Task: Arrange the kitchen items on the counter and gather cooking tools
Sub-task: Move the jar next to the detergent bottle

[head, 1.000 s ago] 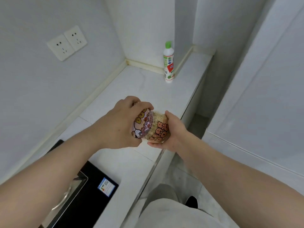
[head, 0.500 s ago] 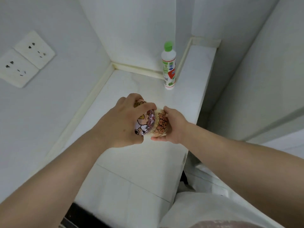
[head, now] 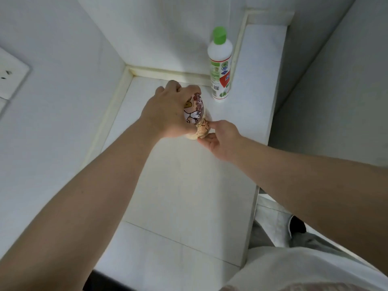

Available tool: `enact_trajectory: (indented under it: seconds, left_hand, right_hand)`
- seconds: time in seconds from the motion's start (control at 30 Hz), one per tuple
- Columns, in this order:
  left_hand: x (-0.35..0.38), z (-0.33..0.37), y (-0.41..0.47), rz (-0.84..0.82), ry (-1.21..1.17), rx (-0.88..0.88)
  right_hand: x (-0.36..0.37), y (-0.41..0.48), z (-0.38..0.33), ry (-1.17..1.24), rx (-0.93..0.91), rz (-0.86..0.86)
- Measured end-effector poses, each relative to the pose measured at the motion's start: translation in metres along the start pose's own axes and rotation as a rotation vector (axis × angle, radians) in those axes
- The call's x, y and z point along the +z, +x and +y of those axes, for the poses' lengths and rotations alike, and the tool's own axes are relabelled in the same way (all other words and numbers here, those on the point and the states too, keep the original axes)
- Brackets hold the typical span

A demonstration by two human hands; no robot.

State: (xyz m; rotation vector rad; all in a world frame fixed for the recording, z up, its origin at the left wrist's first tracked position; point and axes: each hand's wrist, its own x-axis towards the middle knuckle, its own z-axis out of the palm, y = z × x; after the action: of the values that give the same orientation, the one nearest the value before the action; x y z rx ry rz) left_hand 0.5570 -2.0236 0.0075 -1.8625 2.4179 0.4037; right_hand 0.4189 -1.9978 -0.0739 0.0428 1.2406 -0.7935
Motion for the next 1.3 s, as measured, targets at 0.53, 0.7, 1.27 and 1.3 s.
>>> enact_trajectory:
  seconds: [0.53, 0.7, 1.27, 1.3]
  left_hand:
    - [0.012, -0.014, 0.053, -0.077, 0.062, -0.053]
    - [0.013, -0.02, 0.062, -0.074, 0.044, -0.041]
    - [0.017, -0.041, 0.118, 0.072, -0.293, -0.071]
    - [0.017, -0.04, 0.12, 0.079, -0.294, -0.071]
  right_hand:
    - [0.019, 0.018, -0.018, -0.063, -0.018, -0.113]
    - [0.019, 0.019, -0.016, -0.048, -0.022, -0.117]
    - [0.047, 0.041, -0.032, -0.066, -0.079, 0.005]
    - [0.048, 0.042, -0.033, -0.03, -0.067, 0.007]
